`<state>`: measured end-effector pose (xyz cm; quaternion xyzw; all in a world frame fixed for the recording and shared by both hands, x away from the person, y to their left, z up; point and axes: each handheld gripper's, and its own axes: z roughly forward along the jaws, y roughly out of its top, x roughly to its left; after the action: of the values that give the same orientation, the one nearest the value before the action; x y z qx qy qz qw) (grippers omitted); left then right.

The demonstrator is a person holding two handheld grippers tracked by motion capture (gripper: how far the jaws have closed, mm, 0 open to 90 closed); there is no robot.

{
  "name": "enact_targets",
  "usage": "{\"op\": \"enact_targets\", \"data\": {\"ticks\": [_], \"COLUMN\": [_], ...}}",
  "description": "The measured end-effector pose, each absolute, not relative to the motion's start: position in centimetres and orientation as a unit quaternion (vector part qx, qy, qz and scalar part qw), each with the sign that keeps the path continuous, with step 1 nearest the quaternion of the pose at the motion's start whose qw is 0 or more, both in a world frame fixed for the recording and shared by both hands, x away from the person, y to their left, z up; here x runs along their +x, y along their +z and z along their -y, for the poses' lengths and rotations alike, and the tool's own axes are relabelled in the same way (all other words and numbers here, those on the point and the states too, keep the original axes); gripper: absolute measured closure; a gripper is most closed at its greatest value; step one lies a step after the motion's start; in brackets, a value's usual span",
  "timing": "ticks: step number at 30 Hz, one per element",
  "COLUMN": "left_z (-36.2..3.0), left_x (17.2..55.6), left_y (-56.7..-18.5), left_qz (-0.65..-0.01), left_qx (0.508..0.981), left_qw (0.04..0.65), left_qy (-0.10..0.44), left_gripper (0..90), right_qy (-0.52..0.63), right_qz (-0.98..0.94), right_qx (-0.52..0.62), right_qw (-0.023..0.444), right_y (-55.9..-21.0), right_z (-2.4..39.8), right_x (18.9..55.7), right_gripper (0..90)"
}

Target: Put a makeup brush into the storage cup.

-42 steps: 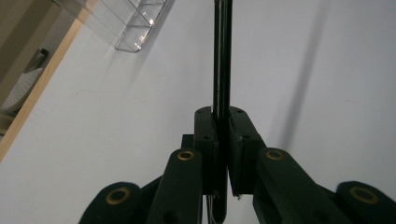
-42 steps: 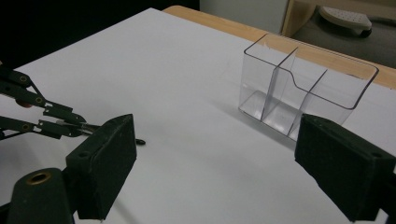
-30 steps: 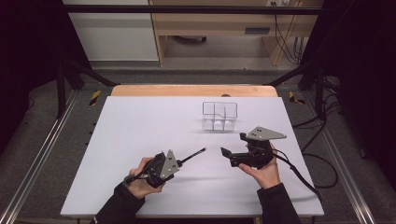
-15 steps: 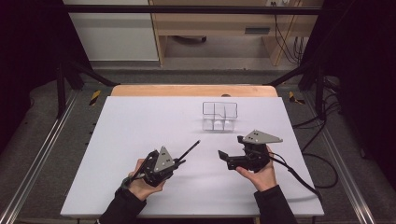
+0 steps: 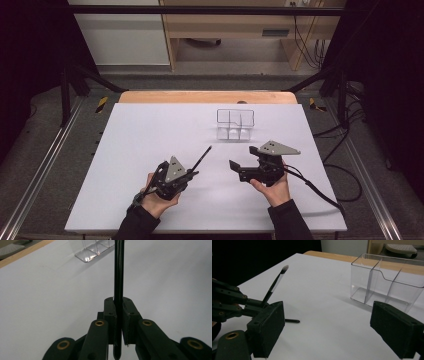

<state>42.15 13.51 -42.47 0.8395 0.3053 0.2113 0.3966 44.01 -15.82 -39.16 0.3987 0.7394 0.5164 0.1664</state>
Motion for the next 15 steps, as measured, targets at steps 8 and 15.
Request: {"op": "enact_targets", "data": {"ticks": [8, 15], "left_z": [-13.5, -13.5], "left_x": [42.3, 42.5], "left_y": [-42.6, -42.7], "left_qz": [-0.329, -0.341], "left_qx": [0.826, 0.820], "left_qw": [0.410, 0.413], "left_qy": [0.201, 0.201], "left_gripper": [83.0, 83.1], "right_qy": [0.532, 0.544], "right_qz": [-0.731, -0.723], "right_qx": [0.399, 0.400], "right_qw": [0.155, 0.148], "right_y": [-39.3, -39.4], "right_z": [14.8, 14.0], "right_x": [44.1, 44.2], "right_gripper": [13.1, 12.5]}}
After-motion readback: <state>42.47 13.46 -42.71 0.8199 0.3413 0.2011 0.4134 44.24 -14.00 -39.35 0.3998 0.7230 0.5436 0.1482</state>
